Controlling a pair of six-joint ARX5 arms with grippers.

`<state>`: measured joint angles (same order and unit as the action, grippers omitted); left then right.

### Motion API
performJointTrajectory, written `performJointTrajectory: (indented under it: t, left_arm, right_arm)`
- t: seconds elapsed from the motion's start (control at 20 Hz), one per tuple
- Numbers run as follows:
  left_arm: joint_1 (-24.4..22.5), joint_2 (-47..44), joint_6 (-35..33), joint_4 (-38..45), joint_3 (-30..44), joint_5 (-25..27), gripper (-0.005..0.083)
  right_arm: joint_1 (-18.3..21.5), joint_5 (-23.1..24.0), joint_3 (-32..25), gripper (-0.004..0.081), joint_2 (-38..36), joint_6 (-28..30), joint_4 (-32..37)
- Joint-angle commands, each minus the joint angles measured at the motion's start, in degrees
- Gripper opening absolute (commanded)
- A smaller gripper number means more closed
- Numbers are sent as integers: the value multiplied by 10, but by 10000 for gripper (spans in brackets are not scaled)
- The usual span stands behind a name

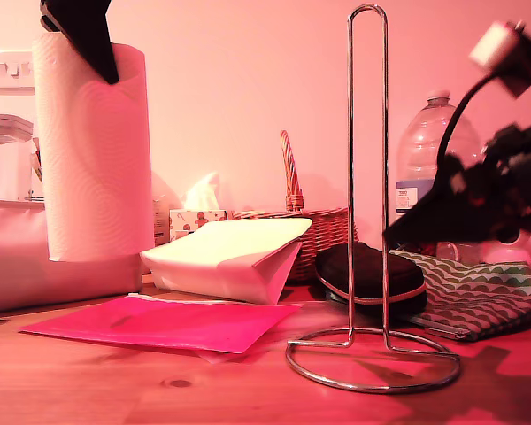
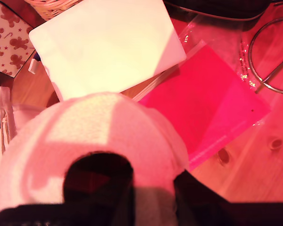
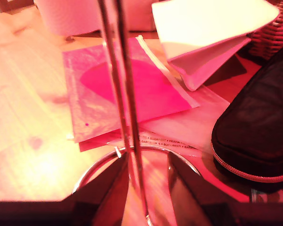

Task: Insert the paper towel roll into the metallic stand.

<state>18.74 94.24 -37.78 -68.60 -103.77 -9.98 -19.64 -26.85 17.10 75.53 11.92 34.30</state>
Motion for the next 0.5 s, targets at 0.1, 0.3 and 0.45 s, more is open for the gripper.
performJointTrajectory:
  t: [0.1, 0.3, 0.45]
  left_arm:
    - [2, 2, 2, 7, -7, -1, -24]
    - [2, 1, 3, 7, -7, -2, -24]
    - [2, 2, 3, 6, -7, -2, -24]
  right_arm:
    - [-6, -3, 8, 191, 44, 1, 25]
    - [-6, -3, 26, 191, 88, 2, 26]
    - [-6, -3, 28, 175, 108, 3, 27]
